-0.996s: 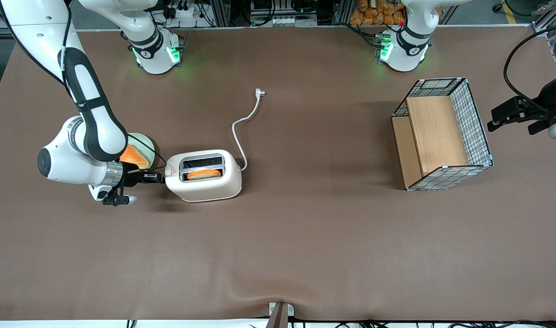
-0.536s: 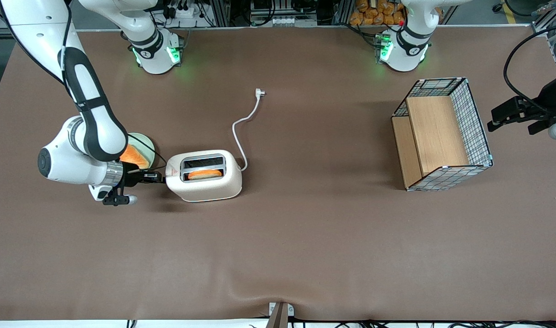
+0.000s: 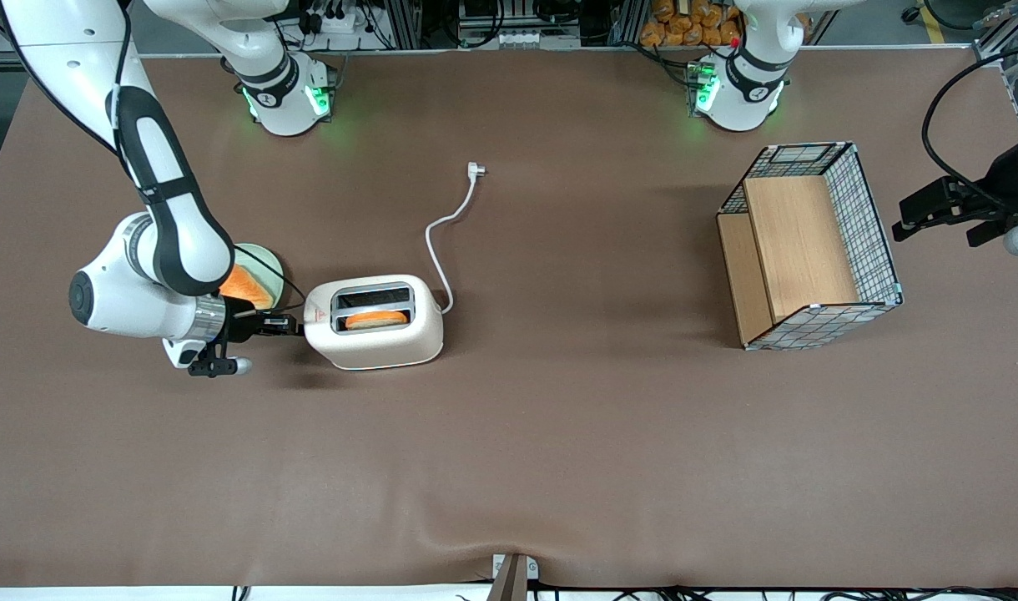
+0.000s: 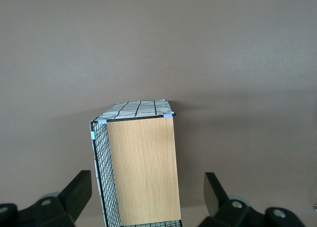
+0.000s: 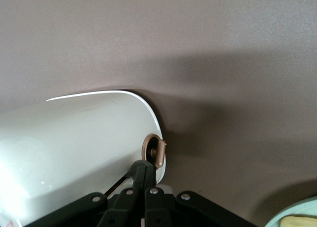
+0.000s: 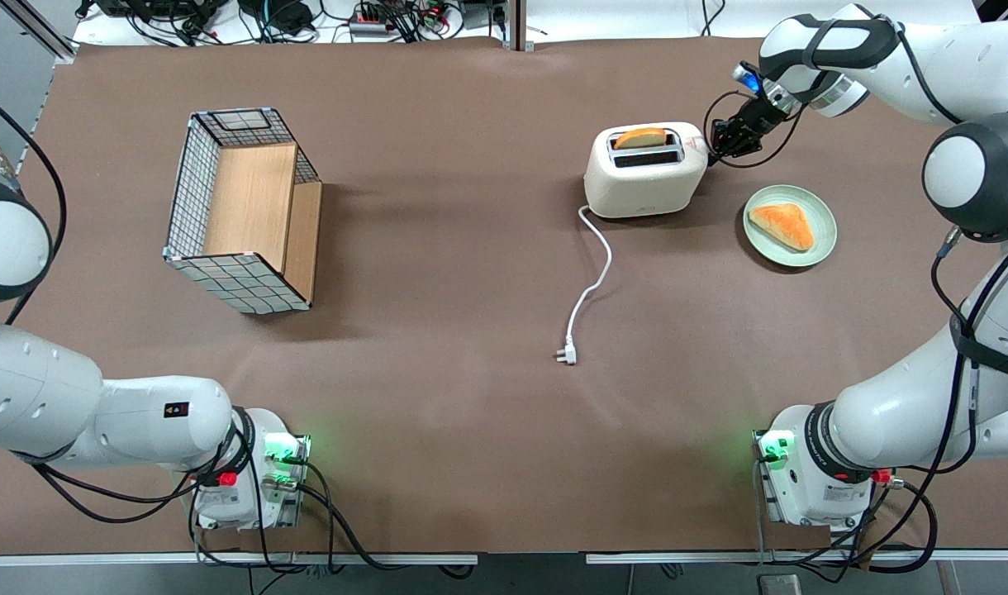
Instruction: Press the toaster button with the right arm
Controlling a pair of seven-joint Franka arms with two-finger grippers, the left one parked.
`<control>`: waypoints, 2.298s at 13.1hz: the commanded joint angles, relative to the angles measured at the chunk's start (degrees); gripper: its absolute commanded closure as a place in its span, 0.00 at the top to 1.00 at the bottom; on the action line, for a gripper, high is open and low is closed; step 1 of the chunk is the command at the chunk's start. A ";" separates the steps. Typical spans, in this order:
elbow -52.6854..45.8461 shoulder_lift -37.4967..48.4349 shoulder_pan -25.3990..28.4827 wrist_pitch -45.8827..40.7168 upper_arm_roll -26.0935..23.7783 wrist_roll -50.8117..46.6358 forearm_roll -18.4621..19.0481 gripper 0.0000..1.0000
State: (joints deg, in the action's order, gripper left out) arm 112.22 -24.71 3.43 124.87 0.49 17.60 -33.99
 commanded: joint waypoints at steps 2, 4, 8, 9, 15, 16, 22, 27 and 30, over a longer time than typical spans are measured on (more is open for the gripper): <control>-0.95 -1.66 0.09 0.91 0.21 1.91 -1.43 0.00; -1.74 -1.66 -0.09 0.03 0.30 1.91 -1.34 0.00; -3.84 -1.83 -0.70 -2.52 0.47 2.09 -0.64 0.00; -4.37 -1.83 -0.79 -2.87 0.65 2.26 -0.55 0.00; -10.70 -3.59 -1.93 -9.20 1.44 1.83 2.26 0.00; -11.23 -3.68 -1.84 -9.98 1.53 1.74 2.87 0.00; -13.59 -3.33 -1.93 -11.91 1.62 1.65 5.15 1.00; -23.79 -3.06 -1.93 -19.57 1.62 1.56 14.46 1.00; -33.79 -3.68 -1.14 -28.94 1.18 1.22 24.31 1.00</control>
State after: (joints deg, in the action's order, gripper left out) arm 85.29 -27.26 2.11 102.17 2.27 19.32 -14.30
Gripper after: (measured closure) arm 0.000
